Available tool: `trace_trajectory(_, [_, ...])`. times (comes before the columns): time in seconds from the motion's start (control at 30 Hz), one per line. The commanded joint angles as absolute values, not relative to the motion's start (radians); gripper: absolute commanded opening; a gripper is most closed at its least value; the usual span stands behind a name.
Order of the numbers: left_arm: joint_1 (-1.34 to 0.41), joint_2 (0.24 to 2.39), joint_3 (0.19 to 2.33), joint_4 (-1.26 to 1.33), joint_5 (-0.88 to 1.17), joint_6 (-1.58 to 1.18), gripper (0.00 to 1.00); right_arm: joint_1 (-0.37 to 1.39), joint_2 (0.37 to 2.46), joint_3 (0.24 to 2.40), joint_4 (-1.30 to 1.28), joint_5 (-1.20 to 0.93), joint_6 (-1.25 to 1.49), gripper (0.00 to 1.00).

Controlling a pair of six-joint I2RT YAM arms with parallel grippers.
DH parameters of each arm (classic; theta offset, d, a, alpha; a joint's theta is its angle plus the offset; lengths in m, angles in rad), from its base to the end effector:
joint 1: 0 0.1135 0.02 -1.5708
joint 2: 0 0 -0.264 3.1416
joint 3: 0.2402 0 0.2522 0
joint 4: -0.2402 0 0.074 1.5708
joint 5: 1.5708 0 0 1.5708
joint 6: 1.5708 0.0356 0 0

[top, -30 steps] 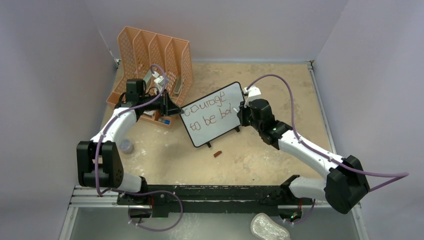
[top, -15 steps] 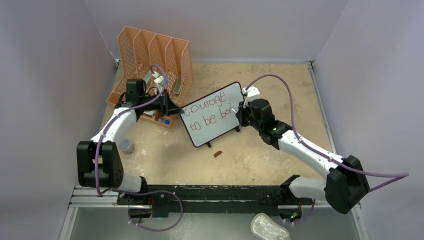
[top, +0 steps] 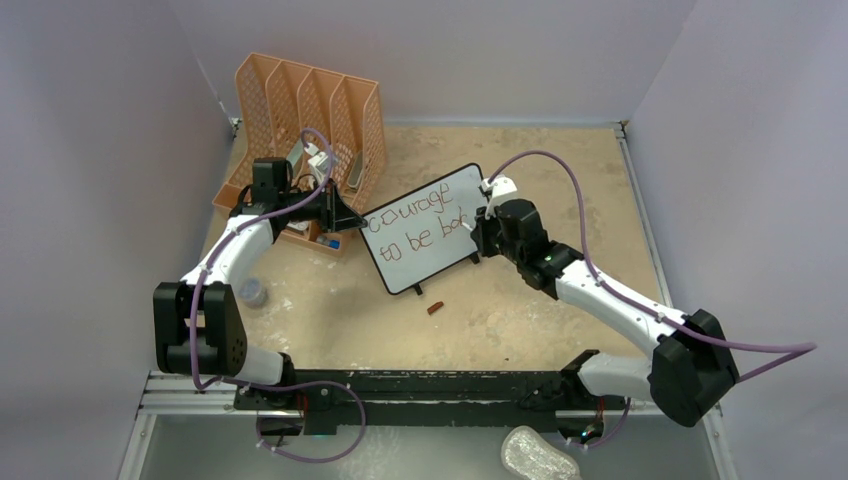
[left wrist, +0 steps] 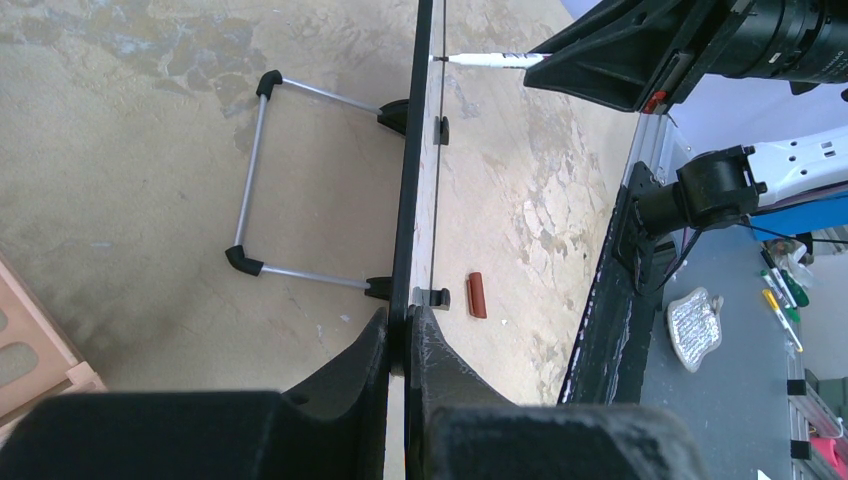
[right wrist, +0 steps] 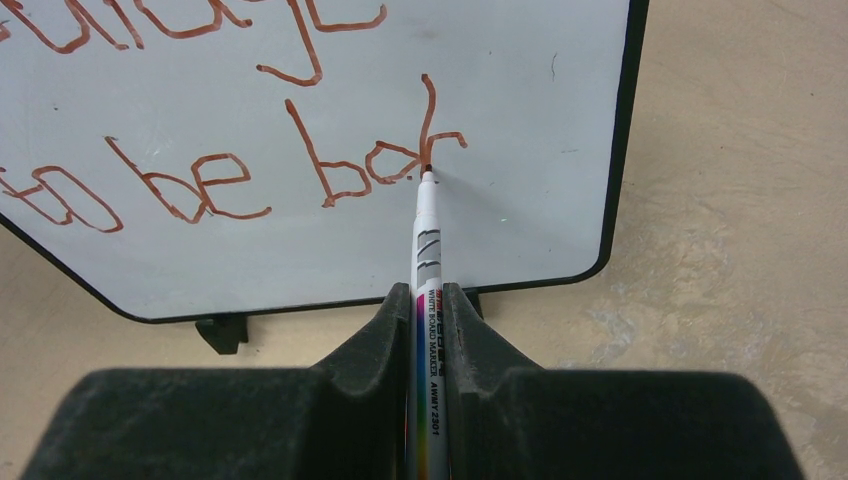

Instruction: Write a sentence on the whiteboard

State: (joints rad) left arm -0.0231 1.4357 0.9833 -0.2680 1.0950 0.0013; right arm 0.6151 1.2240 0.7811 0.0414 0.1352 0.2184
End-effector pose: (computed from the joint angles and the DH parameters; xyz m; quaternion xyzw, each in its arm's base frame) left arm 0.2980 -0.0385 0.2624 0.2242 0.7751 -0.4780 0.3470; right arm 0.2297 0.1564 0.2683 -0.1274 0.8230 0.1714 0.5263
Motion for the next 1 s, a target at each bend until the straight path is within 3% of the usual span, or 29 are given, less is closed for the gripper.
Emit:
trace_trajectory(0.0, [-0.023,1.408,0.976,-0.255,1.069,0.010,0.00,0.618,1.234,0.812,0.027,0.152,0.234,0.00])
trace_trajectory(0.97, [-0.023,1.407,0.976,-0.255,1.067,0.012,0.00,0.618,1.200,0.831,0.089,0.216,0.244,0.00])
